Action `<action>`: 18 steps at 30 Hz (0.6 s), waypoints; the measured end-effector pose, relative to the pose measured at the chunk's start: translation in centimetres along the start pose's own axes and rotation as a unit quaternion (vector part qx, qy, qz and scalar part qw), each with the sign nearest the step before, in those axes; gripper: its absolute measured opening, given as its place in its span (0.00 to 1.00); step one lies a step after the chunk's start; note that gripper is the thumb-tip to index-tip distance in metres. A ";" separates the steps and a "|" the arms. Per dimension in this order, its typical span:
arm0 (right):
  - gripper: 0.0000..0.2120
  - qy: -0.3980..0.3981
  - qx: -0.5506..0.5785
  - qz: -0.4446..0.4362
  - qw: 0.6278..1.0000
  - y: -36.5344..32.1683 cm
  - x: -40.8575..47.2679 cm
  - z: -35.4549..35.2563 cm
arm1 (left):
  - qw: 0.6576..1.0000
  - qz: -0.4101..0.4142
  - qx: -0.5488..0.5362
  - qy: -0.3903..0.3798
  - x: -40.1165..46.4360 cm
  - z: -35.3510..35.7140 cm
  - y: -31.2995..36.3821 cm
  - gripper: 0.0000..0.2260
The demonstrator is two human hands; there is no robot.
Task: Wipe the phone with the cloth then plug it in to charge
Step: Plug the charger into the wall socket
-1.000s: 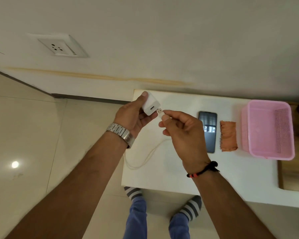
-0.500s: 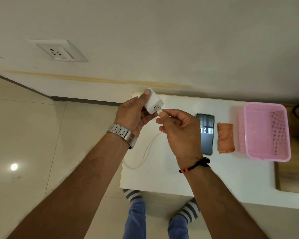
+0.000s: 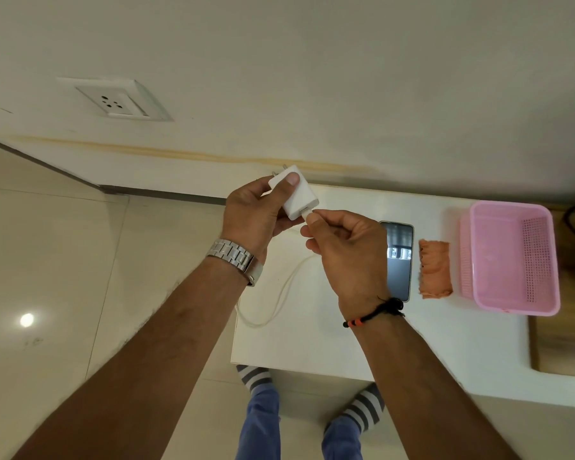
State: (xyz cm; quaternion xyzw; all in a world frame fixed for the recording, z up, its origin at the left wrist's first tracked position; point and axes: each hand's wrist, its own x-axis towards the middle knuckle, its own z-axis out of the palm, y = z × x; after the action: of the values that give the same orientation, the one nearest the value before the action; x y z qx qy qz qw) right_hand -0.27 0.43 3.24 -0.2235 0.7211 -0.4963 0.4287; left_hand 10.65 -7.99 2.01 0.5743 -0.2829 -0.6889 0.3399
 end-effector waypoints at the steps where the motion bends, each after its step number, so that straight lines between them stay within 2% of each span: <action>1: 0.04 0.006 0.001 0.003 1.000 0.1 0.1 0.2 | 1.000 0.002 0.004 0.000 0.0 0.1 -0.1 0.12; 4: 0.03 0.013 0.014 0.013 1.000 0.2 0.3 0.8 | 1.000 -0.001 0.002 0.009 0.0 0.0 -0.3 0.13; 7: 0.02 -0.050 0.035 0.049 0.997 0.3 0.3 0.9 | 1.000 0.006 0.019 0.012 0.1 -0.8 0.2 0.14; 9: 0.05 -0.097 0.021 0.086 0.991 0.1 0.6 0.9 | 0.999 0.003 0.030 0.025 0.0 -1.7 0.7 0.17; 12: 0.08 -0.102 0.046 0.131 0.985 -0.7 1.5 0.8 | 0.999 0.000 0.047 0.021 -0.1 -3.0 1.3 0.17; 15: 0.10 -0.132 0.094 0.110 0.981 -2.2 2.0 1.4 | 0.998 0.010 0.062 0.006 -0.3 -3.9 2.2 0.13; 18: 0.10 -0.166 0.066 0.067 0.982 -3.7 1.8 3.4 | 0.998 0.026 0.061 -0.007 -0.7 -4.8 3.6 0.08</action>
State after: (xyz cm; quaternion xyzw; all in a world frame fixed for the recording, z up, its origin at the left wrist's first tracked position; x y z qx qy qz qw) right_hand 1.23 -4.15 5.38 -0.2252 0.6191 -0.4692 0.5881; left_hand 15.96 -9.62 4.38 0.5815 -0.3420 -0.6653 0.3198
